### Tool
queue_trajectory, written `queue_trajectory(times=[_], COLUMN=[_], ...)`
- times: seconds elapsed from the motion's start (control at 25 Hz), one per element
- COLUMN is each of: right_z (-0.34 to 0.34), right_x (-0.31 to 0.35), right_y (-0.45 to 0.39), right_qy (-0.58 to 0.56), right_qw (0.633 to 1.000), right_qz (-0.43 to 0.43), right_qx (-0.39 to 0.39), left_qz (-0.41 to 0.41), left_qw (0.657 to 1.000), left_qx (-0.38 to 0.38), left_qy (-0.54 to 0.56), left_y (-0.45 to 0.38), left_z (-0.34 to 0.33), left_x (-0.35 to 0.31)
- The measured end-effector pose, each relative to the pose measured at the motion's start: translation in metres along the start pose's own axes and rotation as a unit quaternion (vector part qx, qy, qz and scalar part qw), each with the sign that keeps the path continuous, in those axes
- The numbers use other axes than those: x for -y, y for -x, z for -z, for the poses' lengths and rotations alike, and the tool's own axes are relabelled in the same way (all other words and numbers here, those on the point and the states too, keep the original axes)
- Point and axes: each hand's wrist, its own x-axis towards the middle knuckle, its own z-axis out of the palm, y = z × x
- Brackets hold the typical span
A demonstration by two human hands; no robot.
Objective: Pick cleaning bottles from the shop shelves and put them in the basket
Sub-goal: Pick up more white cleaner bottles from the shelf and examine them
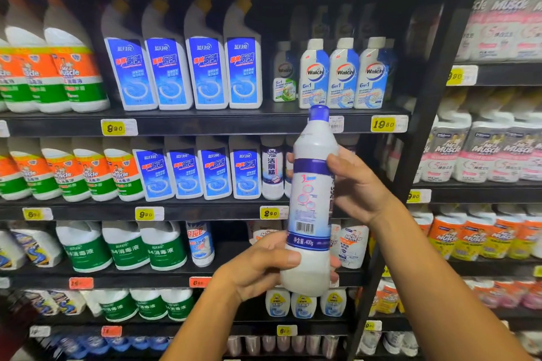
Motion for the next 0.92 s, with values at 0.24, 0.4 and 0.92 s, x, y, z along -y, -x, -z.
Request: queue_trajectory(times=[0.24, 0.4, 0.92], right_z=[-0.016, -0.020, -0.007], right_x=[0.005, -0.003, -0.020], right_y=[-0.002, -0.006, -0.002], right_qy=[0.206, 0.216, 0.182], right_qw=[0.967, 0.956, 0.945], right_qz=[0.018, 0.040, -0.018], right_qx=[-0.149, -0.195, -0.273], left_qz=[-0.036, -0.047, -0.009], left_qw=[0.975, 0.961, 0.981], left_qx=[-0.170, -0.225, -0.138], left_qy=[-0.138, -0.154, -0.134], left_y=[-0.004, -0.010, -0.011], left_z=[0.003, 0.006, 0.022], left_x=[0.004, 0.008, 0.010])
